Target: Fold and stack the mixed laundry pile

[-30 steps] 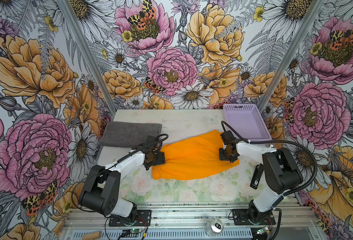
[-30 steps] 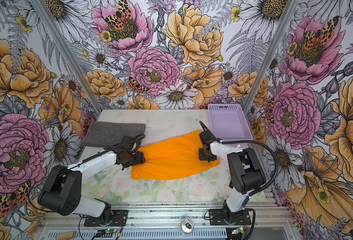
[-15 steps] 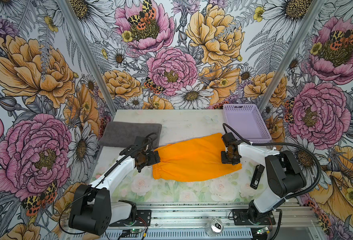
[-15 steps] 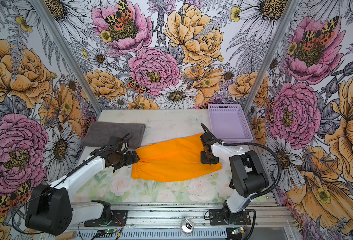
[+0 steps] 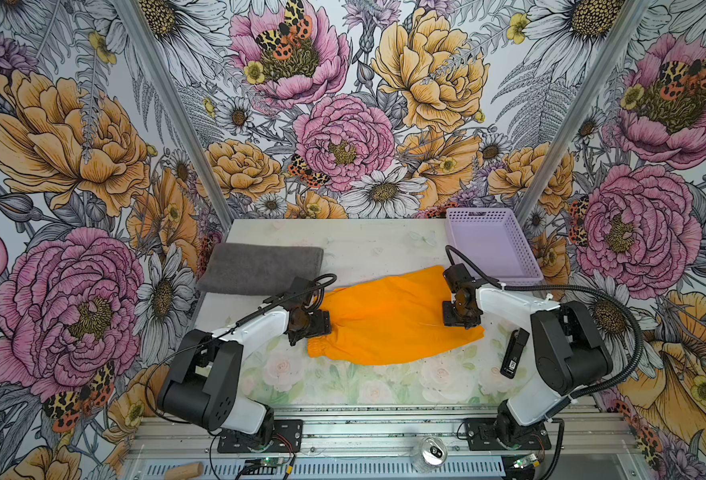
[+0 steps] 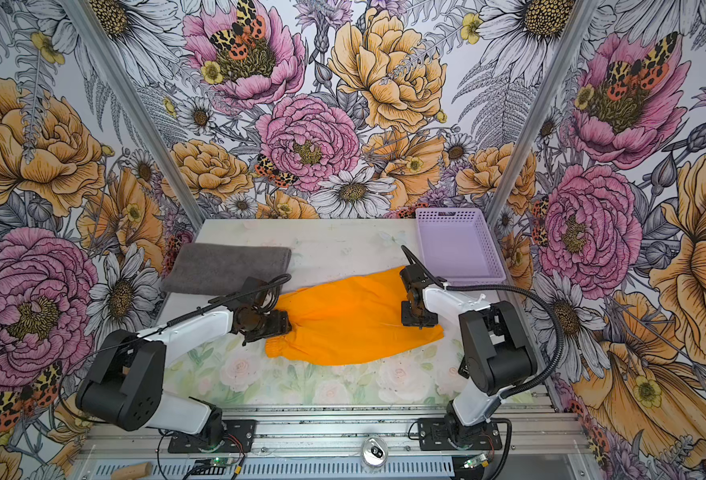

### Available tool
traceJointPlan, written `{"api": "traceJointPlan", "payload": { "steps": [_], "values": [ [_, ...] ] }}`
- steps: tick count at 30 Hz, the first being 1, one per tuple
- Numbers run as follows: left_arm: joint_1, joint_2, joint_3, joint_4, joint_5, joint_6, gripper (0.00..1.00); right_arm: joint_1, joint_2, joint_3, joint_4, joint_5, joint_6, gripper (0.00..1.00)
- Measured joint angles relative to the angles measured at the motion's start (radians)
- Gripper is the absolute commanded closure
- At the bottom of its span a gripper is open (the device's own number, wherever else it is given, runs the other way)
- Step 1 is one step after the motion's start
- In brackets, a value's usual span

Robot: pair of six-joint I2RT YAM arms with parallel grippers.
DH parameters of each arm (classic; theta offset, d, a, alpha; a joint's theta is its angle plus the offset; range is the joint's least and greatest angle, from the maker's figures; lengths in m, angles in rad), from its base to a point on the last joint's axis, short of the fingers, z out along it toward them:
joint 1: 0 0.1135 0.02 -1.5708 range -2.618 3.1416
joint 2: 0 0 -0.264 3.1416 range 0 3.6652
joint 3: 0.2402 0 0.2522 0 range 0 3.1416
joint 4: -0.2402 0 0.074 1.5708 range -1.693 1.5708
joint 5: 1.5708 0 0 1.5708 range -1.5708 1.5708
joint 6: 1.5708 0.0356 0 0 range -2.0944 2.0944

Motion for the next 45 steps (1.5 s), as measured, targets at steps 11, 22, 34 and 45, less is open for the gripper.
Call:
{"api": "traceJointPlan", "payload": {
  "steps": [11, 22, 34, 45],
  "values": [
    [-0.016, 0.086, 0.052, 0.027, -0.027, 0.008, 0.51, 0.000, 0.000, 0.000, 0.000, 0.000, -0.007, 0.52],
    [-0.037, 0.123, 0.069, 0.061, -0.037, -0.002, 0.81, 0.000, 0.000, 0.000, 0.000, -0.001, -0.008, 0.51],
    [-0.040, 0.162, 0.140, 0.005, -0.023, 0.019, 1.00, -0.002, -0.067, 0.000, 0.000, -0.025, -0.016, 0.45],
    [0.014, -0.052, 0.226, -0.284, -0.033, 0.071, 1.00, 0.085, -0.161, 0.021, 0.006, -0.163, 0.011, 0.44]
  ]
}}
